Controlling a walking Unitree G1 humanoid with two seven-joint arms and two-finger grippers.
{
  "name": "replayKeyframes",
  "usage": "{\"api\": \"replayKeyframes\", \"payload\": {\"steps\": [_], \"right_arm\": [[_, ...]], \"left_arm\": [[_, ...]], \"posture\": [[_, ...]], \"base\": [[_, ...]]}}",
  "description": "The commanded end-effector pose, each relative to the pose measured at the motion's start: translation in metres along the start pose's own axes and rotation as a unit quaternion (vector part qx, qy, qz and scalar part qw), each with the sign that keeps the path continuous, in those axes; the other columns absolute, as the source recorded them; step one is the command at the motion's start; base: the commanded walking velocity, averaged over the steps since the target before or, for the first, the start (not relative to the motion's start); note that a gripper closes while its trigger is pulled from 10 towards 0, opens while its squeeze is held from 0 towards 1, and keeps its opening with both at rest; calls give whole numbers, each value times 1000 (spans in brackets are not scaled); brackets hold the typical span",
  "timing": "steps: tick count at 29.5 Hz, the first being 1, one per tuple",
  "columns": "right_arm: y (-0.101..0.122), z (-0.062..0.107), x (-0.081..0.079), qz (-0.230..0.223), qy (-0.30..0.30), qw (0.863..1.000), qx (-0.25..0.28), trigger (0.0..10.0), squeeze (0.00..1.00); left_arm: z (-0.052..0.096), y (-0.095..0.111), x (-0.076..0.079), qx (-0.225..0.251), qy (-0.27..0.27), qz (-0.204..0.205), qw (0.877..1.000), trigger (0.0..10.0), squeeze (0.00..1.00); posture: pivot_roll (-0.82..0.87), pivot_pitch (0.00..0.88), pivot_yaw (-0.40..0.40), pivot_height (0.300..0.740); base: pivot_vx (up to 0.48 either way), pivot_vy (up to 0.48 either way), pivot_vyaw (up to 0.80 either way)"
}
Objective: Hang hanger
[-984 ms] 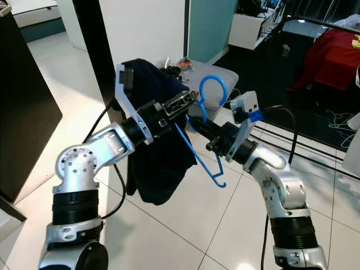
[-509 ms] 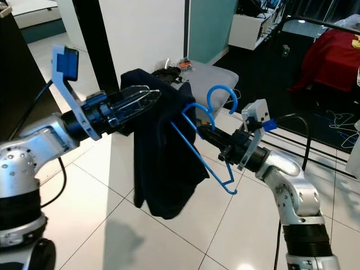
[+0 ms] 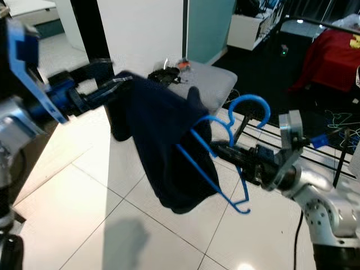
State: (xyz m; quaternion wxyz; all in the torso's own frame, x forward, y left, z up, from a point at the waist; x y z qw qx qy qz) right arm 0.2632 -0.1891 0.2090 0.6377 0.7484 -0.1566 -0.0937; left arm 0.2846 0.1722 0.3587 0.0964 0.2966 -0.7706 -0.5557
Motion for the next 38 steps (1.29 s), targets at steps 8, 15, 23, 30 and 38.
{"api": "replayKeyframes", "payload": {"steps": [8, 15, 23, 30, 38], "right_arm": [[6, -1, 3, 23, 20, 999, -22, 10000, 0], [8, -7, 6, 66, 60, 991, -100, 10000, 0], [12, -16, 5, 106, 87, 982, -129, 10000, 0], [28, -24, 10, 141, 79, 981, -109, 10000, 0], [30, -30, 22, 161, 42, 981, -101, 10000, 0]], "left_arm": [[0, 3, 12, -98, -104, -145, 979, 10000, 0], [-5, -29, 19, -196, -199, -229, 932, 10000, 0], [-2, -66, 16, -304, -233, -203, 901, 10000, 0], [0, -76, 10, -348, -227, -162, 895, 10000, 0], [-3, -49, -9, -314, -173, -157, 920, 10000, 0]], "posture": [[35, 69, -18, 740], [38, 61, -16, 740], [39, 54, -6, 740], [41, 53, -1, 740], [47, 62, 12, 740]], "base": [[0, 0, 0], [0, 0, 0], [0, 0, 0], [0, 0, 0], [0, 0, 0]]}}
Point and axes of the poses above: a point about 5 cm out from each wrist's last joint towards the gripper, its own z axis pointing back from the gripper into the wrist, its own y axis along the axis of the wrist's last joint, x = y × z, the point moved 1 cm from there along -z, pointing out of the wrist towards the gripper, and after that the axes turned 10 degrees about z, right-handed, at the moved point
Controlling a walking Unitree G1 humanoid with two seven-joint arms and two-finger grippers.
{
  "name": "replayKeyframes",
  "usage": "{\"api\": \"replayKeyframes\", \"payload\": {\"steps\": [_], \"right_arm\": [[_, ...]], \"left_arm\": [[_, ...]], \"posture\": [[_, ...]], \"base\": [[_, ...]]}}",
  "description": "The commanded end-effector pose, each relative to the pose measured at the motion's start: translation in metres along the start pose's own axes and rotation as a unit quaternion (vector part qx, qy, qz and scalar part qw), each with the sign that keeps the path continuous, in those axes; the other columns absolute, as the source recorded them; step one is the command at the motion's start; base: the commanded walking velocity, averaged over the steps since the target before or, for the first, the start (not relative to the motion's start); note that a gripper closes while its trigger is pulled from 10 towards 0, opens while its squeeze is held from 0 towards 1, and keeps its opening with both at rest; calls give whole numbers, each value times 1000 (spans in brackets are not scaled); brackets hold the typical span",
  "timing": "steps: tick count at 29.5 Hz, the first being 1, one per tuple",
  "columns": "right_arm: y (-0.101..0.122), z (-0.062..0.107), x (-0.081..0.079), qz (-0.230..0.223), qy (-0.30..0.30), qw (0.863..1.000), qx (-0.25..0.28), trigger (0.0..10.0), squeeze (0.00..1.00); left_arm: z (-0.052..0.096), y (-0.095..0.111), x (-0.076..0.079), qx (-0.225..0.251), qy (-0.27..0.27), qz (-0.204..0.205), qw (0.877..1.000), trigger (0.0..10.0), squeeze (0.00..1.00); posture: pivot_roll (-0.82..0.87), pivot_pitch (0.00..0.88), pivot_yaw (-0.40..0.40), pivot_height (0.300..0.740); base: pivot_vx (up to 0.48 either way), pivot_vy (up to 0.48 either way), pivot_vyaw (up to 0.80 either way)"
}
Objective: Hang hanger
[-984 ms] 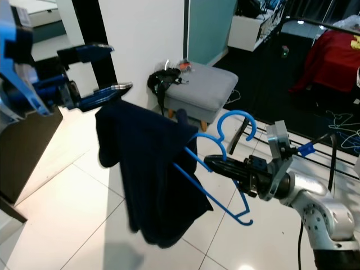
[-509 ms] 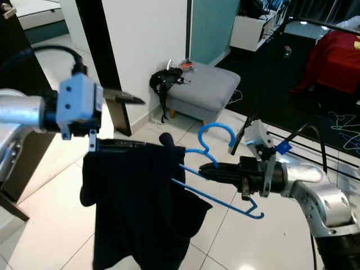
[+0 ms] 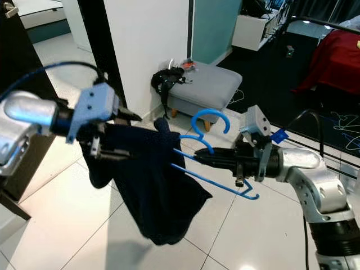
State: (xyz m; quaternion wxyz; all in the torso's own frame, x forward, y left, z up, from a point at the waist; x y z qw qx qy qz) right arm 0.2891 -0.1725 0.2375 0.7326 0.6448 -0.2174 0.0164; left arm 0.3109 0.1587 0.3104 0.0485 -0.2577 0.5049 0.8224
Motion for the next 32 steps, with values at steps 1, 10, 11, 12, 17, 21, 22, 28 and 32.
{"api": "replayKeyframes", "payload": {"steps": [1, 10, 11, 12, 17, 21, 22, 28, 32], "right_arm": [[4, 1, 9, 18, -32, 999, 12, 10000, 0], [9, -1, 9, 11, -17, 999, 32, 10000, 0], [9, -1, 9, 11, -17, 999, 32, 10000, 0], [9, -1, 10, 11, -18, 999, 34, 10000, 0], [8, -3, 7, 9, -12, 999, 36, 10000, 0], [6, -10, 0, 2, 2, 999, 39, 10000, 0], [5, -11, -1, 1, 6, 999, 40, 10000, 0], [4, -16, -5, 3, 29, 999, 30, 10000, 0], [3, -17, -6, 4, 31, 999, 28, 10000, 0]], "left_arm": [[12, 5, -9, 13, 39, 9, 999, 10000, 0], [23, -13, 10, -40, 2, 2, 999, 10000, 0], [23, -13, 10, -40, 2, 2, 999, 10000, 0], [22, -13, 11, -41, -1, 4, 999, 10000, 0], [12, -17, 20, -63, -25, -18, 998, 10000, 0], [3, -12, 17, -50, -12, -19, 998, 10000, 0], [1, -11, 16, -47, -9, -20, 999, 10000, 0], [-7, -7, 18, -37, -30, -13, 999, 10000, 0], [-9, -7, 20, -37, -42, -9, 998, 10000, 0]], "posture": [[50, 66, 8, 740], [51, 85, -4, 740], [51, 85, -4, 740], [51, 85, -4, 740], [56, 79, -8, 740], [55, 74, -3, 740], [55, 74, -3, 740], [52, 70, 5, 740], [50, 71, 7, 740]], "base": [[0, 0, 0], [0, 0, 0], [0, 0, 0], [0, 0, 0], [0, 0, 0], [0, 0, 0], [0, 0, 0], [0, 0, 0], [0, 0, 0]]}}
Point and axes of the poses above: a point about 5 cm out from each wrist's last joint towards the gripper, its own z axis pointing back from the gripper into the wrist, its own y axis along the axis of the wrist's last joint, x = y × z, the point moved 1 cm from there along -z, pointing out of the wrist towards the gripper, and after that the axes turned 10 degrees about z, right-handed, at the moved point
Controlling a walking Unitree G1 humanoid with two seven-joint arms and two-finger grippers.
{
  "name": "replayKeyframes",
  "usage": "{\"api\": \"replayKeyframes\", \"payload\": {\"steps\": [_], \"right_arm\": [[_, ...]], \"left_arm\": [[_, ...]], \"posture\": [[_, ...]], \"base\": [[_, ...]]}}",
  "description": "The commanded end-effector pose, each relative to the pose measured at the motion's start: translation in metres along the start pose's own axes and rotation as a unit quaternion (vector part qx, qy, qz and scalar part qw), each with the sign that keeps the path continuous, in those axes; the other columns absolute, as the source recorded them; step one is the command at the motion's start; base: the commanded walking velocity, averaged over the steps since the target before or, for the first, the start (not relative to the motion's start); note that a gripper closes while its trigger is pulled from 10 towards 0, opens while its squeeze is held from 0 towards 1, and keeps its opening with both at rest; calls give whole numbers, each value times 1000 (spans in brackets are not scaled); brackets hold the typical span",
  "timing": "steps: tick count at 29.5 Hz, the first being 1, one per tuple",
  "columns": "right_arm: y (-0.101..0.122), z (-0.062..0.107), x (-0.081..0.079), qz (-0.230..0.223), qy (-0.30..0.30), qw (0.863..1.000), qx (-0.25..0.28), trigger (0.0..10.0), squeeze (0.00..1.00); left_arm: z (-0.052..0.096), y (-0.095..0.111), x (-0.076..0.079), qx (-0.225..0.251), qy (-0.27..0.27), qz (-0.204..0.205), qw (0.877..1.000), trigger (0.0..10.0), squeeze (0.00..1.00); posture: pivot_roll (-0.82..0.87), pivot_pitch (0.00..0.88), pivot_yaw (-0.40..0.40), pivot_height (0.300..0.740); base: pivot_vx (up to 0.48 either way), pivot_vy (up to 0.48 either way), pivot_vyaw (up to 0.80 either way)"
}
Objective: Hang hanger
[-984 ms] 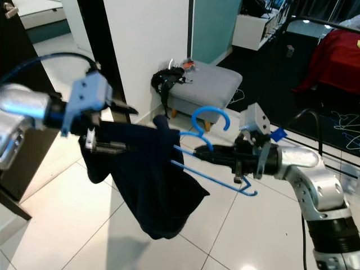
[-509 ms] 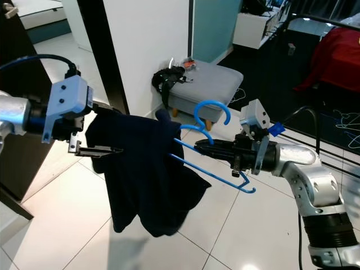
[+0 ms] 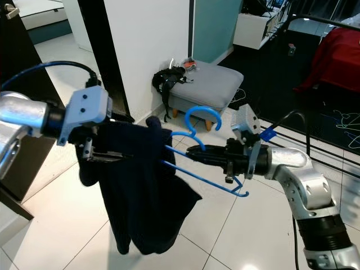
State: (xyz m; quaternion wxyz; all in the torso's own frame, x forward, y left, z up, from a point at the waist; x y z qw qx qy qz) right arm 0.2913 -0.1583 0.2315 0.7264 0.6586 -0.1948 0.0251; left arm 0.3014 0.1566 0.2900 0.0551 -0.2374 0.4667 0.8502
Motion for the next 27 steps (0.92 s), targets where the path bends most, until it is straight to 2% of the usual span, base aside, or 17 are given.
{"api": "replayKeyframes", "payload": {"steps": [1, 2, 3, 4, 5, 6, 12, 18, 27], "right_arm": [[7, -3, -2, 15, 11, 1000, 12, 10000, 0], [7, -3, -2, 16, 11, 1000, 11, 10000, 0], [6, -4, -2, 17, 13, 1000, 7, 10000, 0], [6, -4, -2, 17, 13, 1000, 7, 10000, 0], [4, -6, -3, 18, 15, 1000, 3, 10000, 0], [4, -6, -4, 18, 15, 1000, 3, 10000, 0], [3, -8, -4, 20, 19, 1000, -2, 10000, 0], [2, -8, -5, 22, 21, 1000, -7, 10000, 0], [6, -11, -4, 34, 19, 999, -3, 10000, 0]], "left_arm": [[-3, 5, 2, 6, -13, -6, 1000, 10000, 0], [-4, 5, 3, 6, -18, -4, 1000, 10000, 0], [-4, 4, 7, 4, -38, 10, 999, 0, 0], [-4, 4, 7, 4, -38, 10, 999, 0, 0], [-4, 2, 11, -4, -66, 32, 997, 0, 0], [-3, 0, 12, -8, -71, 37, 997, 0, 0], [-1, -3, 7, -17, -63, 52, 996, 0, 0], [1, -3, 6, -18, -61, 51, 997, 0, 0], [-5, -14, 13, -57, -65, 35, 996, 0, 0]], "posture": [[50, 71, 7, 740], [50, 71, 7, 740], [51, 68, 11, 740], [51, 68, 11, 740], [52, 62, 13, 740], [52, 62, 13, 740], [54, 57, 15, 740], [54, 52, 15, 740], [49, 47, 17, 740]], "base": [[0, 0, 0], [0, 0, 0], [0, 0, 0], [0, 0, 0], [0, 0, 0], [0, 0, 0], [0, 0, 0], [0, 0, 0], [0, 0, 0]]}}
Point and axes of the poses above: a point about 5 cm out from each wrist's last joint towards the gripper, its own z axis pointing back from the gripper into the wrist, its own y axis along the axis of the wrist's last joint, x = y × z, the point moved 1 cm from there along -z, pointing out of the wrist towards the gripper, and after that the axes turned 10 degrees about z, right-handed, at the moved point
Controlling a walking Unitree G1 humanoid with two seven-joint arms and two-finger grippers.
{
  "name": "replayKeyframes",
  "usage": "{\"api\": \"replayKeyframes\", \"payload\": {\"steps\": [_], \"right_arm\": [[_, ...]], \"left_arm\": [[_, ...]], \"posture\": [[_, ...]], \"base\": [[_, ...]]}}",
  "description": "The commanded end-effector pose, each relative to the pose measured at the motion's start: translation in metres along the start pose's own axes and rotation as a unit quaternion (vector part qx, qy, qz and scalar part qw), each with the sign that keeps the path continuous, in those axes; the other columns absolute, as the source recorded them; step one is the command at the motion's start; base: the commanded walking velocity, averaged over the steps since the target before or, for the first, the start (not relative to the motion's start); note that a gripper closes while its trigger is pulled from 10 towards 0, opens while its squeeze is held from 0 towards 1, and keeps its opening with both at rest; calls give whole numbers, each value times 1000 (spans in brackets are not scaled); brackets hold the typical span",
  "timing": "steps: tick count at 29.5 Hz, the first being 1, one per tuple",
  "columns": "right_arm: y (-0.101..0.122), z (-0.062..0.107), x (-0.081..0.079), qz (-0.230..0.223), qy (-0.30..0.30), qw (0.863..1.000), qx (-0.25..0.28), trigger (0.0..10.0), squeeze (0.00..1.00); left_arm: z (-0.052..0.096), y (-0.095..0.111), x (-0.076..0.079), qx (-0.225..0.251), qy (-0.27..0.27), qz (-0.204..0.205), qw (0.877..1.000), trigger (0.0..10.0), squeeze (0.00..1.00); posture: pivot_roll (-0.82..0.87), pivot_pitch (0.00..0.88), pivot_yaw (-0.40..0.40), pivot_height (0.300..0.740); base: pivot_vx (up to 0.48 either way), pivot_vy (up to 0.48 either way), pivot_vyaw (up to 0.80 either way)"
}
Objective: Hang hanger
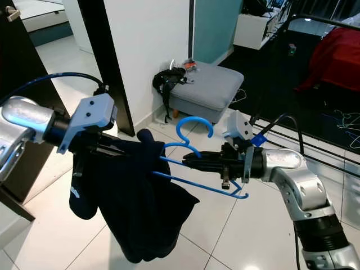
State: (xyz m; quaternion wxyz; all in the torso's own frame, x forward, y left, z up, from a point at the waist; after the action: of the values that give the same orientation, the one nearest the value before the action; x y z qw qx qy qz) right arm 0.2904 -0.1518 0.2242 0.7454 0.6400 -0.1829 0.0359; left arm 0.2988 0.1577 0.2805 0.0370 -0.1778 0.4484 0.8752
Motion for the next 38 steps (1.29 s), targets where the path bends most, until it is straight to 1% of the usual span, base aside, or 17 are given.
{"api": "replayKeyframes", "payload": {"steps": [1, 7, 8, 12, 16, 21, 22, 23, 26, 27, 29, 33, 34, 35, 36, 37, 38], "right_arm": [[12, -4, 1, 32, -2, 999, 20, 10000, 0], [12, -8, 5, 35, -24, 999, 20, 10000, 0], [13, -8, 4, 25, -21, 999, 26, 10000, 1000], [14, -9, 3, 16, -16, 999, 32, 10000, 1000], [10, -1, 10, 11, -55, 998, 22, 10000, 1000], [7, 29, 18, 11, -121, 993, 3, 10000, 1000], [4, 55, 20, 6, -169, 986, -10, 10000, 1000], [4, 55, 20, 6, -169, 986, -10, 10000, 1000], [-1, 92, 16, -14, -251, 968, -10, 10000, 1000], [-1, 92, 16, -14, -251, 968, -10, 10000, 1000], [-6, 111, 6, -50, -295, 954, 24, 10000, 1000], [-22, 116, -10, -107, -316, 940, 71, 10000, 1000], [-36, 111, -20, -147, -324, 930, 90, 10000, 835], [-49, 104, -28, -184, -327, 921, 105, 10000, 318], [-49, 104, -28, -184, -327, 921, 105, 10000, 318], [-58, 96, -33, -214, -328, 912, 119, 10000, 0], [-58, 96, -33, -214, -328, 912, 119, 10000, 0]], "left_arm": [[-4, -7, 6, -29, -15, -4, 999, 0, 0], [-10, -7, 7, -19, -17, 0, 1000, 0, 0], [-13, -6, 6, -10, -12, 0, 1000, 0, 0], [-15, -4, 5, 1, -6, 0, 1000, 0, 0], [-17, -6, -3, 14, 27, -12, 999, 0, 0], [-8, -15, -14, 8, 76, -18, 997, 0, 0], [1, -19, -23, 8, 112, -11, 994, 0, 0], [1, -19, -23, 8, 112, -11, 994, 0, 0], [18, -25, -35, 11, 167, 1, 986, 0, 0], [18, -25, -35, 11, 167, 1, 986, 0, 0], [28, -24, -40, 31, 200, 5, 979, 0, 0], [36, -13, -44, 76, 222, 5, 972, 0, 0], [37, -1, -45, 112, 225, -1, 968, 0, 0], [38, 10, -44, 144, 222, -8, 964, 0, 0], [38, 10, -44, 144, 222, -8, 964, 0, 0], [37, 18, -43, 168, 218, -17, 961, 0, 0], [37, 18, -43, 168, 218, -17, 961, 0, 0]], "posture": [[49, 47, 17, 740], [48, 49, 18, 740], [48, 48, 17, 740], [48, 48, 17, 740], [40, 51, 15, 740], [38, 56, 14, 740], [37, 59, 12, 740], [37, 59, 12, 740], [24, 69, 10, 740], [24, 69, 10, 740], [8, 82, 5, 740], [4, 83, 5, 740], [0, 85, 0, 740], [0, 86, 1, 740], [0, 86, 1, 740], [0, 86, 1, 740], [0, 86, 1, 740]], "base": [[0, 0, 0], [0, 0, 0], [0, 0, 0], [0, 0, 0], [0, 0, 0], [0, 0, 0], [0, 0, 0], [0, 0, 0], [0, 0, 0], [0, 0, 0], [0, 0, 0], [0, 0, 0], [0, 0, 0], [0, 0, 0], [0, 0, 0], [0, 0, 0], [0, 0, 0]]}}
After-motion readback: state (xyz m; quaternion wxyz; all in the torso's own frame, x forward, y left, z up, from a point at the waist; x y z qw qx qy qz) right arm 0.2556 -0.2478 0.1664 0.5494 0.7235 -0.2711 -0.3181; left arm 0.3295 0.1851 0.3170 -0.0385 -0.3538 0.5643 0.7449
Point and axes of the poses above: a point about 5 cm out from each wrist's last joint towards the gripper, its own z axis pointing back from the gripper into the wrist, its own y axis along the axis of the wrist's last joint, x = y × z, the point moved 1 cm from there along -z, pointing out of the wrist towards the gripper, and after that the axes turned 10 degrees about z, right-handed, at the moved point
